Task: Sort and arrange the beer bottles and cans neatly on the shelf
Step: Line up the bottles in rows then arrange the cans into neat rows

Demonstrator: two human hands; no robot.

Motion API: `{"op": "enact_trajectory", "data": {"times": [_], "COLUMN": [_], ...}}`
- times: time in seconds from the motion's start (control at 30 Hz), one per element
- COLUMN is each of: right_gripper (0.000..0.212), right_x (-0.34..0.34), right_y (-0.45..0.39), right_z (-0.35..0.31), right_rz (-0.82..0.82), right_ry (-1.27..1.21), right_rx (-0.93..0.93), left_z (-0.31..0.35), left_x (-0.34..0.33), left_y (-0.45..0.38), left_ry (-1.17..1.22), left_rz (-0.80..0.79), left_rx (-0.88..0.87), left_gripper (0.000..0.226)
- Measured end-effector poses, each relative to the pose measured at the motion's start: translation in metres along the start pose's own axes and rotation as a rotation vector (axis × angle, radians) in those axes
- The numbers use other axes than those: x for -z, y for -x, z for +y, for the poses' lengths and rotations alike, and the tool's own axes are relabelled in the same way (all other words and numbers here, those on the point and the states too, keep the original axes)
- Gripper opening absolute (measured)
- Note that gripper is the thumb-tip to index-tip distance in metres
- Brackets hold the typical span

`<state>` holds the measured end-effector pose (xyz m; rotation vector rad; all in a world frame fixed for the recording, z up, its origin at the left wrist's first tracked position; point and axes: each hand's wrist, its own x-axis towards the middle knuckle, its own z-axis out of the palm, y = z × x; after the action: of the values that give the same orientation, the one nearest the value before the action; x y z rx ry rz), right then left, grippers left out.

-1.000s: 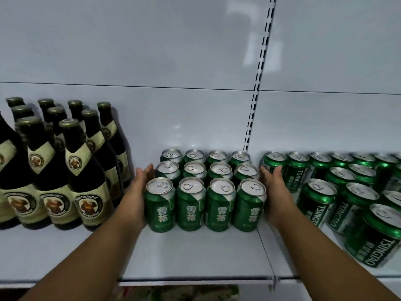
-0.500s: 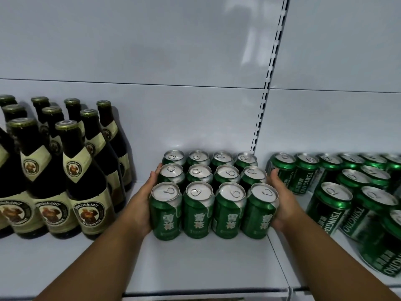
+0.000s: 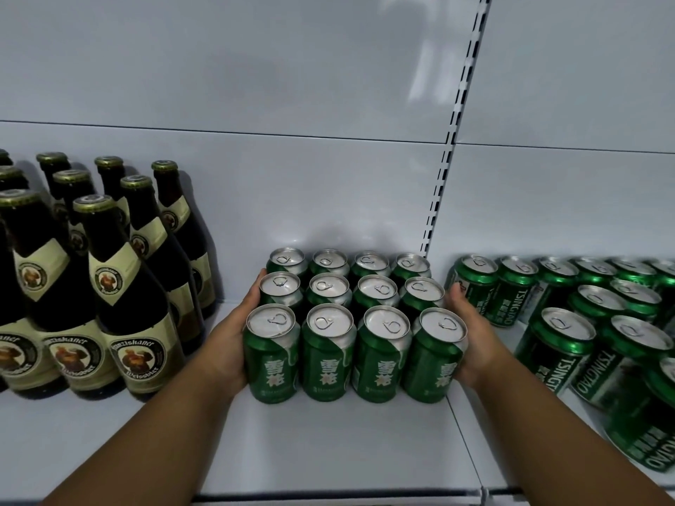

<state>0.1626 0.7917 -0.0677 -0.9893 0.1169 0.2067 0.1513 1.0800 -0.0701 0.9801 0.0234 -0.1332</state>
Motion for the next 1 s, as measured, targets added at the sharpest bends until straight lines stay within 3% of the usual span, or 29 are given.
{"op": "enact_trajectory", "data": {"times": [0.17, 0.4, 0.57, 0.7, 0.8, 0.87, 0.93, 1.0], "right_gripper": [0.059, 0.067, 0.067, 0.064, 0.065, 0.073, 0.087, 0.084], "right_x": [-0.004, 0.008, 0.001, -0.006, -0.004, -0.003, 0.000, 0.005], "right_y": [0.004, 0.021, 0.039, 0.040, 0.042, 0.050, 0.066, 0.081], "right_z": [-0.004, 0.001, 0.018, 0.019, 0.018, 0.020, 0.024, 0.029], "right_rz": [-0.004, 0.016, -0.038, 0.013, 0.085, 0.187, 0.268, 0.328], "right_ry": [0.039, 0.028, 0.023, 0.055, 0.121, 0.237, 0.528, 0.799], "right_rx": [0.007, 0.118, 0.209, 0.210, 0.235, 0.310, 0.413, 0.468], "left_z": [0.001, -0.005, -0.021, -0.023, -0.018, -0.018, -0.018, -0.021], "left_x": [-0.003, 0.010, 0.004, 0.001, -0.002, -0.002, -0.002, -0.003], "left_y": [0.005, 0.023, 0.054, 0.057, 0.061, 0.066, 0.074, 0.078], "left_ry": [0.003, -0.026, -0.308, -0.415, -0.469, -0.521, -0.681, -0.906], "left_rz": [0.002, 0.287, 0.184, 0.089, 0.093, 0.153, 0.228, 0.292], "left_rx": [-0.018, -0.227, -0.271, -0.262, -0.265, -0.276, -0.339, -0.440], "left_gripper": [0.046, 0.044, 0.048, 0.070, 0.073, 0.077, 0.080, 0.089]}}
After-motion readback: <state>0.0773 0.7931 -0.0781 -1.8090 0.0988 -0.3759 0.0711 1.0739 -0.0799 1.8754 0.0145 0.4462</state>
